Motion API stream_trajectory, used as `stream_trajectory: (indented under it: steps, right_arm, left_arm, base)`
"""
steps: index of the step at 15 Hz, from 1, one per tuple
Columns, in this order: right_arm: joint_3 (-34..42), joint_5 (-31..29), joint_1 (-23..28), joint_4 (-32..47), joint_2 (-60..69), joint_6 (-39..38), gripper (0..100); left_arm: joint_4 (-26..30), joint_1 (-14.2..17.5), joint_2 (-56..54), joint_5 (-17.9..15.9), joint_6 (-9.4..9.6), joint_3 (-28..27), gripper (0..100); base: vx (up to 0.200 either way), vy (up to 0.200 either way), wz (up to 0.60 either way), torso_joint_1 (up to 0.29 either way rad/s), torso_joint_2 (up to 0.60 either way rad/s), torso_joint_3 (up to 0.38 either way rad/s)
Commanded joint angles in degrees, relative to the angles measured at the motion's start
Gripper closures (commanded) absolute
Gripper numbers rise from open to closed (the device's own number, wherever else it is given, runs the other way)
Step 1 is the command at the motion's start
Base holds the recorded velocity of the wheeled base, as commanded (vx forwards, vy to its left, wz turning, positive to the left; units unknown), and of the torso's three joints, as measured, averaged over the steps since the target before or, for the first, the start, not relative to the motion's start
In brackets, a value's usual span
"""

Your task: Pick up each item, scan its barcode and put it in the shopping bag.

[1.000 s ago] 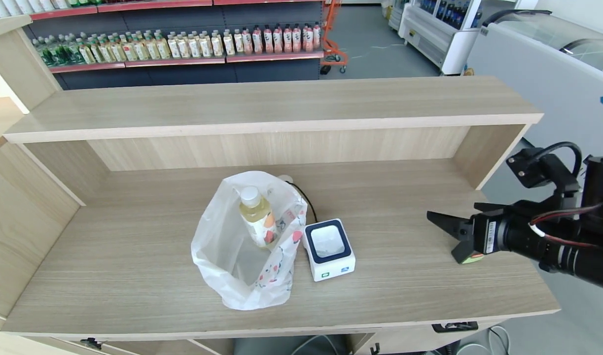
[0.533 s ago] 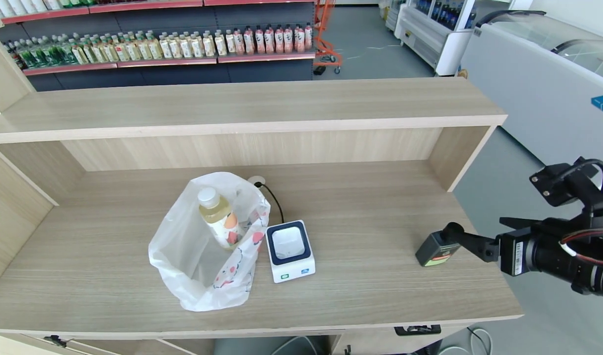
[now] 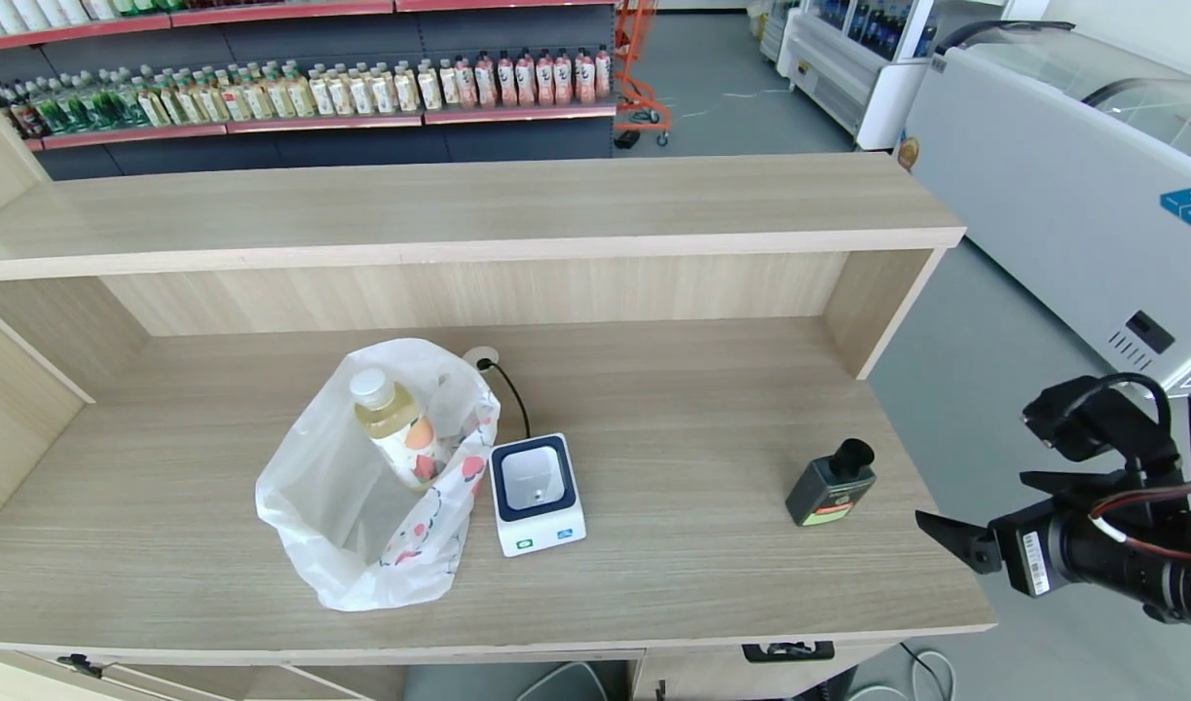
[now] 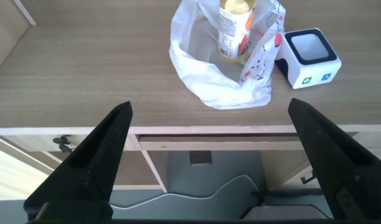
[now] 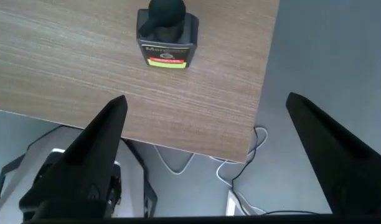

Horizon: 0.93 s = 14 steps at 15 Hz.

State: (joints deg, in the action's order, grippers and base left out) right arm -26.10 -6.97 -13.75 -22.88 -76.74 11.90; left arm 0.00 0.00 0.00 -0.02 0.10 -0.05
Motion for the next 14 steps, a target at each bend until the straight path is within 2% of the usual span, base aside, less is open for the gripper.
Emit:
stream_trajectory:
  steps: [1,8,10,14]
  right_arm:
    - [0.0,-0.1,1.0,-0.1,-2.7,1.8,0]
    - [-0.1,-0.3,5.5,-0.1,-7.1,11.2,0]
    - [-0.1,-3.9,5.5,-0.3,-9.8,11.5,0]
    - [-1.7,-4.1,4.9,-3.4,-14.1,13.5,0]
  left_arm:
    - [0.0,0.0,0.1,0.0,-0.01,0.0,0]
    - [0.0,0.0,0.1,0.0,-0.01,0.0,0]
    - [0.0,0.0,0.1,0.0,-0.01,0.0,0]
    - [0.0,0.0,0.1,0.0,-0.01,0.0,0]
  base:
    - [0.000,0.000,0.00,0.000,0.00,0.000]
    - [0.000,0.000,0.00,0.000,0.00,0.000]
    - [0.000,0.000,0.00,0.000,0.00,0.000]
    - [0.000,0.000,0.00,0.000,0.00,0.000]
